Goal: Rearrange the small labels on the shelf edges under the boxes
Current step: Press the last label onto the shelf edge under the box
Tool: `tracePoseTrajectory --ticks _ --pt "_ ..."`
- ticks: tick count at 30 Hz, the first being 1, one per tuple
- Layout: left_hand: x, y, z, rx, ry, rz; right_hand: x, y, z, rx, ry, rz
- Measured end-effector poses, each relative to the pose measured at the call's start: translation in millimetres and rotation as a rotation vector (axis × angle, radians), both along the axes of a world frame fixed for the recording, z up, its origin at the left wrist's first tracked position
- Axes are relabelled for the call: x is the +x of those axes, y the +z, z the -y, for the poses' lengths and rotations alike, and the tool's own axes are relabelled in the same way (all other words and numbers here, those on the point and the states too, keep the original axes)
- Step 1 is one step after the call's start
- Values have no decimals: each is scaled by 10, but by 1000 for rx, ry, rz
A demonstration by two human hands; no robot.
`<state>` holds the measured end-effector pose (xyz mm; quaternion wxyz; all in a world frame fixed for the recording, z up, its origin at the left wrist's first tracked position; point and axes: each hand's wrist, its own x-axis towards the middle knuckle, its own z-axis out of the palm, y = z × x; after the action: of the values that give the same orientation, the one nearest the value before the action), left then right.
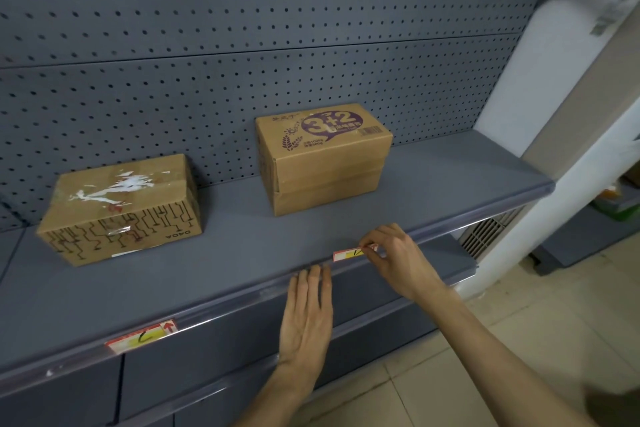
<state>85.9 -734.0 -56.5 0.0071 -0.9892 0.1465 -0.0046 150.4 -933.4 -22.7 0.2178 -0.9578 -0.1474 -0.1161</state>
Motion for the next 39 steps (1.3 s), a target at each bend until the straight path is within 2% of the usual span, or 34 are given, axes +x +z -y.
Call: tracePoseTrajectory --ticks 8,14,19,24,29,32,39 --pt "25 -182 -54 51 -33 92 -19 33 -1 9 -9 -23" --pt "65 -279 -111 20 -48 111 -17 39 -3 7 -15 -29" --pt "69 -490 -181 70 -90 260 -14 34 -6 9 -19 -27" --pt "63 -674 -297 172 -162 227 -8 40 -8 10 -27 -30" --pt "87 -756 -330 165 -164 346 3 -1 9 -5 -40 -49" --pt "94 -756 -337 177 -162 347 -5 -39 1 -20 -62 -55" --pt "55 -778 -372 193 -166 291 -90 -82 -7 -121 -13 69"
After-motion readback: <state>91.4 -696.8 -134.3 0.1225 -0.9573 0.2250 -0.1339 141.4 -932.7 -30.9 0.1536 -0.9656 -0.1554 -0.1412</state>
